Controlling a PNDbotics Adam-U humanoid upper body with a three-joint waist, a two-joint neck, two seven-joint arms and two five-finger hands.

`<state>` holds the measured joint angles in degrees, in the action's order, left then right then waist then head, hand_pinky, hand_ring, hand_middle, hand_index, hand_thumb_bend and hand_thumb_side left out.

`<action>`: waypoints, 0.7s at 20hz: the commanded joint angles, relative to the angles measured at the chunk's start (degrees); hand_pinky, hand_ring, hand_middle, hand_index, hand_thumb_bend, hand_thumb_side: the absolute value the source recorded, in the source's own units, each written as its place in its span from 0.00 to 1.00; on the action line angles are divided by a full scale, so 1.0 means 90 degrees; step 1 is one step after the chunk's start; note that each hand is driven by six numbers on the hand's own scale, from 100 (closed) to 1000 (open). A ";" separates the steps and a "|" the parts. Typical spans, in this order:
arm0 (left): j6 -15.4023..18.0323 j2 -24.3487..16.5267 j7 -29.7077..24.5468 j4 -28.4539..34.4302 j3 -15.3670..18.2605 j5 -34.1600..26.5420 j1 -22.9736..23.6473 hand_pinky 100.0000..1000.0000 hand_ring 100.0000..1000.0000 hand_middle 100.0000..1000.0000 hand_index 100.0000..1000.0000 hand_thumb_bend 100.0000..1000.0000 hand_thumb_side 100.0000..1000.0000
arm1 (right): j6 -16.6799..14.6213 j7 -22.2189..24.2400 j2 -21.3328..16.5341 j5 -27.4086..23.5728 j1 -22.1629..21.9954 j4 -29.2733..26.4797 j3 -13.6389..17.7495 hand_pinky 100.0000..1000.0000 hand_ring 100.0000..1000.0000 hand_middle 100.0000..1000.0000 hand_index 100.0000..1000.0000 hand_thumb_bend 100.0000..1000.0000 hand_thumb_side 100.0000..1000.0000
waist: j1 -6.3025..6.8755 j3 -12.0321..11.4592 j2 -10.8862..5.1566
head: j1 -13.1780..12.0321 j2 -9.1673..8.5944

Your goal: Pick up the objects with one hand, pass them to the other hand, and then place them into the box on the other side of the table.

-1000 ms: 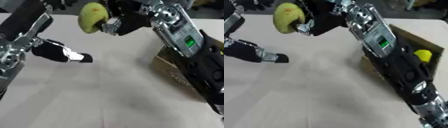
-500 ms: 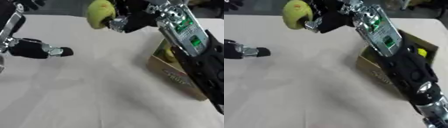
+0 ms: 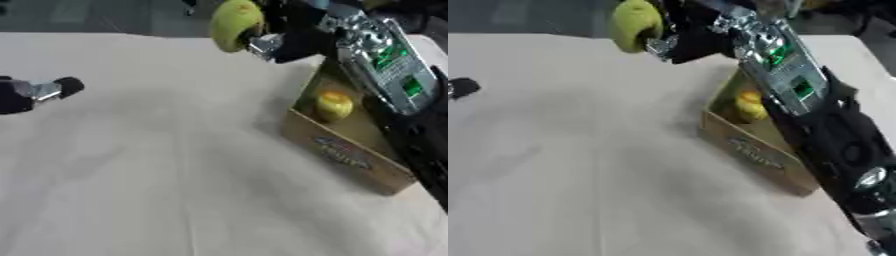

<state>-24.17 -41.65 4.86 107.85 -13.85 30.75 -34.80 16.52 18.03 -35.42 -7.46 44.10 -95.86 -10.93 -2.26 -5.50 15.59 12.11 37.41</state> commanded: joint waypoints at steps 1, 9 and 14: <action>-0.0030 -0.0286 0.0188 0.0138 0.0197 -0.0201 0.0056 0.71 0.66 0.62 0.81 0.78 0.41 | -0.0088 -0.0231 -0.0490 0.0032 -0.0131 0.0008 0.0325 0.71 0.62 0.50 0.57 0.11 0.00 | 0.0017 0.0011 -0.0109 | 0.0149 -0.0015; 0.0279 -0.0429 0.0941 0.0164 0.0316 -0.1085 0.0414 0.70 0.64 0.60 0.80 0.69 0.40 | -0.0239 -0.0543 -0.0957 -0.0058 -0.0924 0.0094 0.0787 0.71 0.63 0.51 0.58 0.11 0.00 | 0.0037 0.0043 -0.0096 | 0.0373 0.0083; 0.0370 -0.0381 0.1112 0.0093 0.0302 -0.1241 0.0434 0.70 0.64 0.59 0.80 0.67 0.40 | -0.0287 -0.0723 -0.1178 -0.0029 -0.1266 0.0195 0.1002 0.71 0.63 0.51 0.58 0.13 0.00 | 0.0029 0.0061 -0.0100 | 0.0477 0.0105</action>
<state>-21.03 -43.52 14.28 108.29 -12.11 20.08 -30.36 14.10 12.08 -43.25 -7.78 32.11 -93.87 -3.29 -2.25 -5.02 15.62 16.01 38.23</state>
